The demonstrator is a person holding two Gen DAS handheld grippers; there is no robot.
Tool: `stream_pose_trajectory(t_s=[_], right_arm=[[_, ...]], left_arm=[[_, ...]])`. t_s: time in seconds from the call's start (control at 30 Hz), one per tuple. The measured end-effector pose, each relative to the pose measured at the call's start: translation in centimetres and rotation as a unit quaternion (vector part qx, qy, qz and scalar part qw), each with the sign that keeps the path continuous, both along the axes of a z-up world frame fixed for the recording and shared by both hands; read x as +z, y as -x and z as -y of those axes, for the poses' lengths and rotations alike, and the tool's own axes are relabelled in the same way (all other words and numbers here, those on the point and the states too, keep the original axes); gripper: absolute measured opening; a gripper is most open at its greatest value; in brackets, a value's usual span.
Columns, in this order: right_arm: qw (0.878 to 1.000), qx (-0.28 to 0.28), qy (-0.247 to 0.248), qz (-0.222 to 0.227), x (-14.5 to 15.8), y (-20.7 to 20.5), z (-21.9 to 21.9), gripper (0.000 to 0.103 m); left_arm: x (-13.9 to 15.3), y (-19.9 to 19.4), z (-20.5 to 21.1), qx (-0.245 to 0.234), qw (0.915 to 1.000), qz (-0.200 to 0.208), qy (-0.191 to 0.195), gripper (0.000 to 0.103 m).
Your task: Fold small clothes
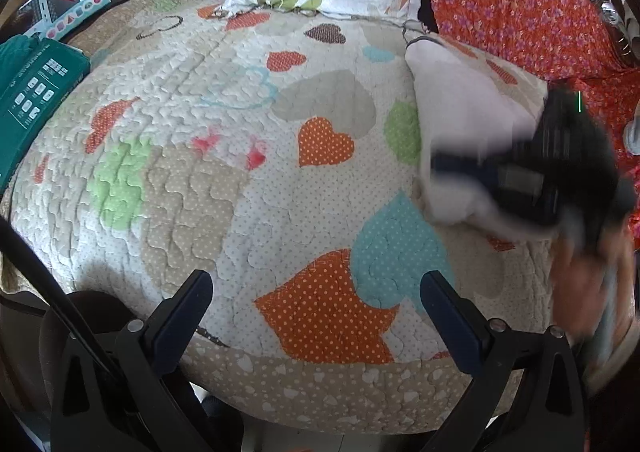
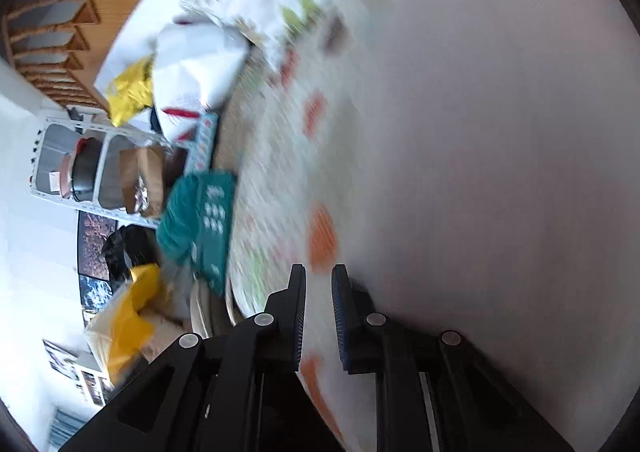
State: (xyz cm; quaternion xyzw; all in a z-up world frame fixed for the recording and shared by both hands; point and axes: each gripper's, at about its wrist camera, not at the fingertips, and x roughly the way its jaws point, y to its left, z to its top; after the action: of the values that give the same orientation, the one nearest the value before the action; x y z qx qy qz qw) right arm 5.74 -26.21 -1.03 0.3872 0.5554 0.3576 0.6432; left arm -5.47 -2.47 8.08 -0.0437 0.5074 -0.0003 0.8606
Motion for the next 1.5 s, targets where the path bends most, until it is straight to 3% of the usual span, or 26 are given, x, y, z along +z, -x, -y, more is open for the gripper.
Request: stream_pose_trajectory(t_s=[0.07,0.13,0.27,0.33,0.37,0.4,0.47,0.5,0.57,0.63,0.7,0.8,0.97,1.23,1.5], right_arm=[[0.999,-0.018,-0.036,-0.021,-0.8,2.3,1.4,0.007],[0.999,-0.027,-0.017,-0.023,-0.4,2.9,2.4,0.007],[0.997,-0.055,0.031,0.044,3.7,2.9,5.2,0.018],[0.992,-0.103,0.037,0.064,5.2,2.0,7.5,0.036],[0.987,-0.131,0.066,0.070,5.5,1.8,8.8,0.043],[0.979,-0.152,0.112,0.071,5.4,1.5,9.7,0.050],[0.962,-0.178,0.196,0.068,5.2,2.0,10.9,0.049],[0.958,-0.189,0.204,0.072,5.2,2.6,11.5,0.044],[0.944,-0.216,0.232,0.089,6.0,4.8,12.2,0.044],[0.919,-0.231,0.297,0.120,7.4,6.7,11.6,0.046],[0.877,-0.247,0.384,0.149,8.7,8.9,10.4,0.050],[0.849,-0.257,0.431,0.167,8.9,11.7,9.9,0.053],[0.818,-0.257,0.481,0.180,8.1,14.1,8.6,0.060],[0.817,-0.244,0.495,0.168,6.9,12.9,7.8,0.063],[0.820,-0.235,0.500,0.147,5.4,12.2,7.6,0.064]], left_arm=[[0.5,0.4,0.1,-0.003,1.0000,0.005,-0.001,0.103],[0.8,0.7,0.4,-0.007,0.9999,0.007,-0.004,0.103],[1.5,1.4,1.3,-0.019,0.9995,0.019,-0.017,0.103],[1.8,1.5,1.8,-0.024,0.9991,0.025,-0.026,0.103],[2.0,1.6,2.2,-0.028,0.9988,0.028,-0.030,0.103],[2.2,1.7,2.5,-0.031,0.9985,0.031,-0.033,0.103],[2.6,1.9,3.3,-0.042,0.9975,0.038,-0.042,0.103],[2.6,1.9,3.6,-0.048,0.9970,0.040,-0.047,0.103],[2.5,1.9,4.2,-0.060,0.9957,0.039,-0.059,0.103],[2.1,1.5,4.7,-0.068,0.9951,0.032,-0.065,0.103],[1.6,1.2,5.3,-0.072,0.9951,0.026,-0.063,0.103],[1.1,0.8,6.7,-0.085,0.9944,0.020,-0.060,0.103],[-0.5,0.4,8.8,-0.106,0.9928,-0.003,-0.055,0.103],[-4.7,-0.6,9.8,-0.110,0.9894,-0.056,-0.076,0.103],[-6.1,-1.0,9.2,-0.103,0.9904,-0.075,-0.054,0.103]])
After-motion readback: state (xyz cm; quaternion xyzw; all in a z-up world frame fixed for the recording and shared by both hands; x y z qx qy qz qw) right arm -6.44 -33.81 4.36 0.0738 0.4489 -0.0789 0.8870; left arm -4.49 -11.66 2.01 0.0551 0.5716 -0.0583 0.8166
